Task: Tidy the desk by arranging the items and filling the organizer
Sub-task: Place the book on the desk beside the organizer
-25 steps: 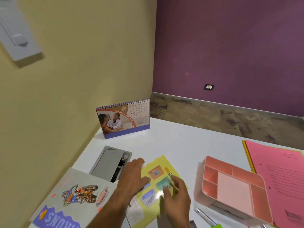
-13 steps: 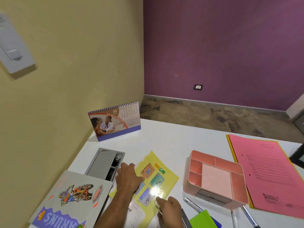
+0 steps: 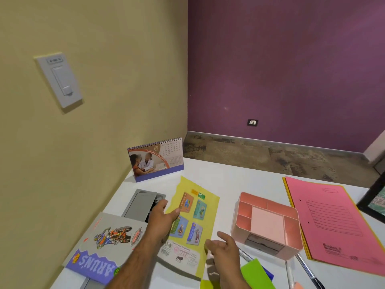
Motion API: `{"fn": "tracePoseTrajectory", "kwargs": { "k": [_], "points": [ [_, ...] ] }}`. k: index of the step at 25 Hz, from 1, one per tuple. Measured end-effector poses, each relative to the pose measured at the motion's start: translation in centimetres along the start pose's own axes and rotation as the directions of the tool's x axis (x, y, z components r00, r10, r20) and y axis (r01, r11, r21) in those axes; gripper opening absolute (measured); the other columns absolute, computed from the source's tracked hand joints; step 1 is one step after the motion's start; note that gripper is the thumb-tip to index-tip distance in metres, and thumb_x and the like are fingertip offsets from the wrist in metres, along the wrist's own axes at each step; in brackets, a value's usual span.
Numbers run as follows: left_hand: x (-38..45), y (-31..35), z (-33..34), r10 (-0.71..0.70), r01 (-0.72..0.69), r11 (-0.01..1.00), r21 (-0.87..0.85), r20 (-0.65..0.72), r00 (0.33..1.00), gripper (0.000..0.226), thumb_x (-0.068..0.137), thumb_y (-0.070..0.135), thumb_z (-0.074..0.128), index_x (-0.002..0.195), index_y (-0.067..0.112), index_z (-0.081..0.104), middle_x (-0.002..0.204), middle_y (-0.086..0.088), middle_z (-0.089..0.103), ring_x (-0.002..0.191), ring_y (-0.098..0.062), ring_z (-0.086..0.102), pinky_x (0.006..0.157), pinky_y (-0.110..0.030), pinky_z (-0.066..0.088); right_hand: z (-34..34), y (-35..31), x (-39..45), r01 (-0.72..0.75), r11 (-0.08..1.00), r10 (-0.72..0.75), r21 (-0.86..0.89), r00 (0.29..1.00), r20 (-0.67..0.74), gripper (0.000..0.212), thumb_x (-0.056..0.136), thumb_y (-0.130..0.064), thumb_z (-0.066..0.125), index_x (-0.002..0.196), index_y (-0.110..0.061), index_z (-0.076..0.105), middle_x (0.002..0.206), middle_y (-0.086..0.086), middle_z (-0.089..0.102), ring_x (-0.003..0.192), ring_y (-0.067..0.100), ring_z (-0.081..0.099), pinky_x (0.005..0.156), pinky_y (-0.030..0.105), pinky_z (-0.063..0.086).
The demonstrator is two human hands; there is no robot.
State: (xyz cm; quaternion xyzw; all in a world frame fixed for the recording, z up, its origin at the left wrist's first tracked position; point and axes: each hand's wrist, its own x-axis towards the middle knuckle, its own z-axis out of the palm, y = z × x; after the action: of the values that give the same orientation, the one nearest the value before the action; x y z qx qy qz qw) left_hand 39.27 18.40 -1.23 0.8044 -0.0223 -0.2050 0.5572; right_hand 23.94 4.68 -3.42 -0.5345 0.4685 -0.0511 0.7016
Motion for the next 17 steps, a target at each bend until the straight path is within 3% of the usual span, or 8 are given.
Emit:
{"fn": "tracePoseTrajectory", "kwargs": {
  "k": [1, 3, 6, 8, 11, 13, 14, 17],
  "points": [
    [-0.6, 0.0, -0.5, -0.019, 0.020, 0.999, -0.044, 0.028, 0.999, 0.054, 0.075, 0.045, 0.075, 0.121, 0.023, 0.058, 0.121, -0.001, 0.069, 0.104, -0.021, 0.068, 0.090, -0.050, 0.056, -0.3, -0.4, -0.5, 0.021, 1.000, -0.021, -0.009, 1.000, 0.021, 0.054, 0.080, -0.014, 0.080, 0.128, -0.009, 0.054, 0.105, 0.012, 0.067, 0.080, 0.026, 0.064, 0.062, 0.033, 0.048],
    [-2.7, 1.3, -1.0, 0.010, -0.004, 0.995, -0.101, 0.054, 0.998, 0.029, 0.087, 0.028, 0.072, 0.112, 0.020, 0.062, 0.109, -0.004, 0.073, 0.094, -0.023, 0.072, 0.083, -0.049, 0.059, -0.6, -1.1, -1.7, -0.029, 1.000, 0.030, -0.008, 0.994, 0.101, 0.063, 0.080, -0.026, 0.081, 0.132, -0.012, 0.049, 0.126, 0.010, 0.059, 0.102, 0.029, 0.062, 0.073, 0.036, 0.050],
    [-5.0, 2.6, -1.0, 0.041, -0.017, 0.973, -0.229, 0.102, 0.994, 0.013, 0.093, 0.009, 0.064, 0.106, 0.012, 0.061, 0.101, -0.010, 0.075, 0.089, -0.028, 0.074, 0.076, -0.048, 0.060, -1.1, -2.0, -3.8, -0.077, 0.995, 0.058, 0.066, 0.966, 0.251, 0.033, 0.087, -0.019, 0.074, 0.114, -0.008, 0.061, 0.102, 0.011, 0.075, 0.082, 0.029, 0.073, 0.054, 0.028, 0.053],
    [-6.2, 3.1, -0.8, 0.037, -0.011, 0.964, -0.265, 0.096, 0.995, 0.013, 0.093, 0.010, 0.065, 0.105, 0.010, 0.061, 0.101, -0.012, 0.075, 0.087, -0.028, 0.074, 0.075, -0.047, 0.060, -1.5, -2.6, -4.9, -0.012, 0.994, -0.024, 0.113, 0.950, 0.312, 0.020, 0.090, -0.010, 0.068, 0.110, -0.007, 0.068, 0.096, 0.014, 0.077, 0.080, 0.030, 0.075, 0.055, 0.031, 0.057],
    [-7.1, 3.1, 0.1, -0.021, 0.019, 0.988, -0.156, -0.016, 1.000, 0.025, 0.088, 0.022, 0.072, 0.106, 0.013, 0.057, 0.110, -0.006, 0.071, 0.089, -0.020, 0.072, 0.072, -0.035, 0.058, -1.7, -2.5, -5.1, 0.120, 0.981, -0.161, 0.152, 0.942, 0.294, 0.021, 0.092, -0.002, 0.064, 0.111, -0.005, 0.069, 0.100, 0.016, 0.076, 0.089, 0.036, 0.074, 0.078, 0.049, 0.060],
    [-8.2, 3.4, 1.1, 0.050, -0.026, 0.982, 0.186, -0.127, 0.991, 0.052, 0.081, 0.044, 0.074, 0.121, 0.022, 0.048, 0.122, 0.008, 0.053, 0.112, -0.017, 0.056, 0.086, -0.036, 0.048, -1.7, -2.4, -5.0, 0.215, 0.968, -0.241, 0.127, 0.939, 0.246, 0.021, 0.092, -0.003, 0.064, 0.110, -0.010, 0.071, 0.101, 0.013, 0.077, 0.091, 0.036, 0.073, 0.086, 0.055, 0.057],
    [-8.6, 3.5, 1.8, 0.101, -0.063, 0.963, 0.264, -0.132, 0.986, 0.062, 0.078, 0.054, 0.072, 0.128, 0.029, 0.044, 0.126, 0.010, 0.046, 0.118, -0.017, 0.049, 0.094, -0.041, 0.045, -1.6, -2.4, -5.1, 0.284, 0.954, -0.299, 0.096, 0.928, 0.225, 0.021, 0.092, -0.005, 0.064, 0.109, -0.014, 0.073, 0.101, 0.010, 0.077, 0.092, 0.033, 0.074, 0.087, 0.055, 0.056],
    [-10.6, 4.6, 4.1, 0.081, -0.083, 0.996, 0.042, 0.048, 0.996, 0.062, 0.071, 0.070, 0.066, 0.120, 0.036, 0.049, 0.128, 0.010, 0.053, 0.112, -0.010, 0.058, 0.094, -0.040, 0.053, -1.5, -2.4, -5.7, 0.491, 0.867, -0.475, -0.085, 0.866, 0.155, 0.021, 0.090, -0.015, 0.063, 0.101, -0.028, 0.075, 0.093, -0.003, 0.078, 0.087, 0.023, 0.072, 0.083, 0.046, 0.057]
  ]
}}
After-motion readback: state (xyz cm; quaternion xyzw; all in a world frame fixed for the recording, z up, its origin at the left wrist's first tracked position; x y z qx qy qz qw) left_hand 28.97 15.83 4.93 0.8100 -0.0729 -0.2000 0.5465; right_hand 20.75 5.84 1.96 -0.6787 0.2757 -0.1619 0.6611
